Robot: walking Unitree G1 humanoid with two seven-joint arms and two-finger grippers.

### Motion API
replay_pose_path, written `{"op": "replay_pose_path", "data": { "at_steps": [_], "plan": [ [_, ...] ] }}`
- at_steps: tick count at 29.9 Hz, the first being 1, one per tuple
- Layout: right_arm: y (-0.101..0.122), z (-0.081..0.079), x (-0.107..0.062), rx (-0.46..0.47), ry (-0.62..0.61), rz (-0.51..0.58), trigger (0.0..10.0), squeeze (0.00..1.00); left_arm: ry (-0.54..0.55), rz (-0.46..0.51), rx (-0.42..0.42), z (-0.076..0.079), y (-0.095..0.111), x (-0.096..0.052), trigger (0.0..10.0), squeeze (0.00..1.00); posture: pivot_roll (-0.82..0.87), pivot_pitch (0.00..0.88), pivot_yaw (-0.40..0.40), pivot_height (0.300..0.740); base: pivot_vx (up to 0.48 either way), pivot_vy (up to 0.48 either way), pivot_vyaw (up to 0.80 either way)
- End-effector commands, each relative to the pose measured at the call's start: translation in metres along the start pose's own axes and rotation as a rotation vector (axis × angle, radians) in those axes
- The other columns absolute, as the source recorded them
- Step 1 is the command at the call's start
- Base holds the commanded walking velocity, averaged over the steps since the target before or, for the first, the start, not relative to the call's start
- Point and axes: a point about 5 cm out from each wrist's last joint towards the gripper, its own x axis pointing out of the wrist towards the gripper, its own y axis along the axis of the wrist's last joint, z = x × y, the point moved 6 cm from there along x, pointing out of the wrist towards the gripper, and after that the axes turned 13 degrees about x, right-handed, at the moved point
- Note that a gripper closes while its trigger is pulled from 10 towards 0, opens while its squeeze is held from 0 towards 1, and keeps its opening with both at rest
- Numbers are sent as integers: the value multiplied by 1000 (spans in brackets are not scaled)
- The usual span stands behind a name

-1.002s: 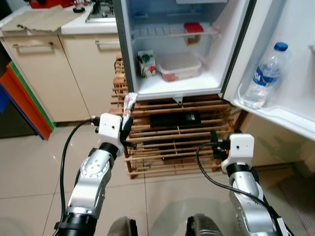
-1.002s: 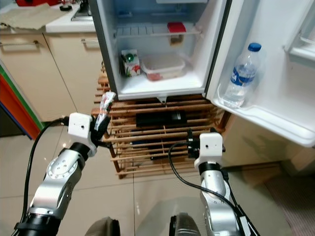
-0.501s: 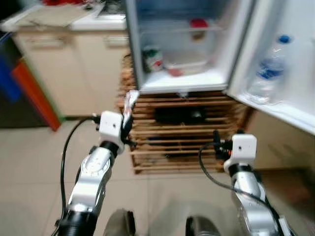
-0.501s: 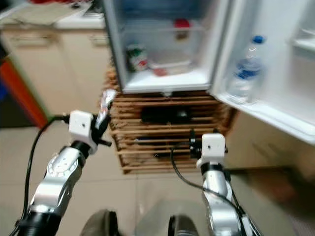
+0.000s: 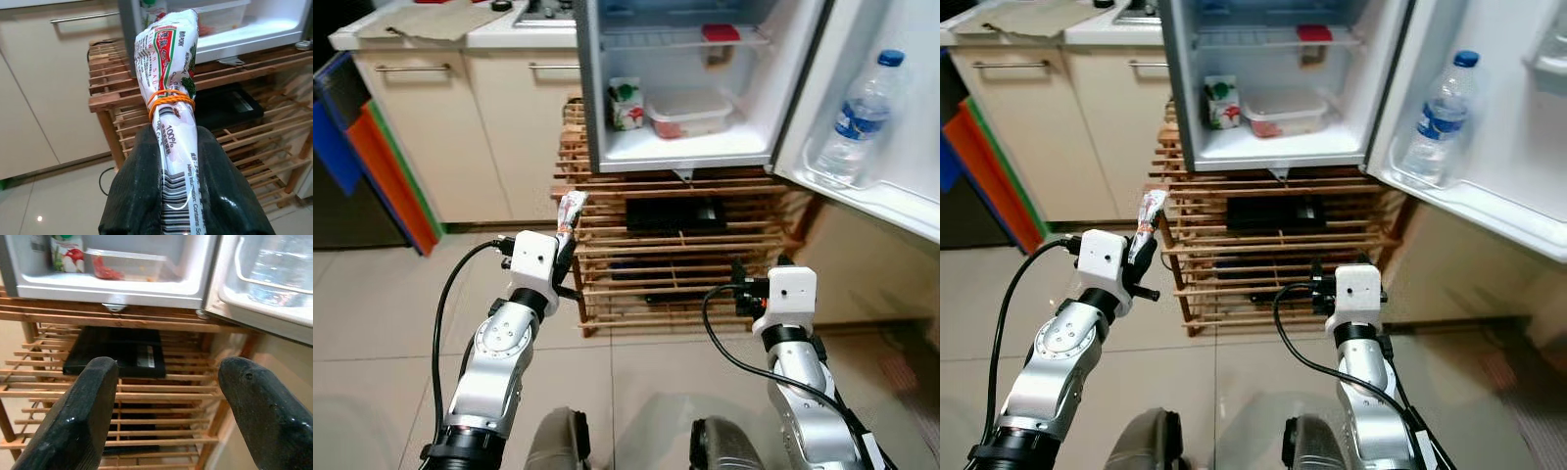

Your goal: Restocking fridge

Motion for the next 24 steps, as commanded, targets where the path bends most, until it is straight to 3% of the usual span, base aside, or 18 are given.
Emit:
{"op": "replay_pose_path", "data": {
  "at_steps": [1,7,16,24],
  "plan": [
    [1,1,1,-6,-2,6,10000,0,-6,26,15,-1,8,3,10000,0,-31,0,44,665,0,0,0],
    [1,1,2,-14,2,11,10000,0,-30,97,37,1,23,5,10000,0,-29,0,44,665,0,0,0],
    [1,-1,3,-13,9,12,10000,0,-65,90,26,8,20,4,10000,0,-32,0,43,665,0,0,0],
    [-1,-1,2,-20,16,7,10000,0,-69,126,48,8,31,6,10000,0,-30,0,43,665,459,0,0]
  ]
}}
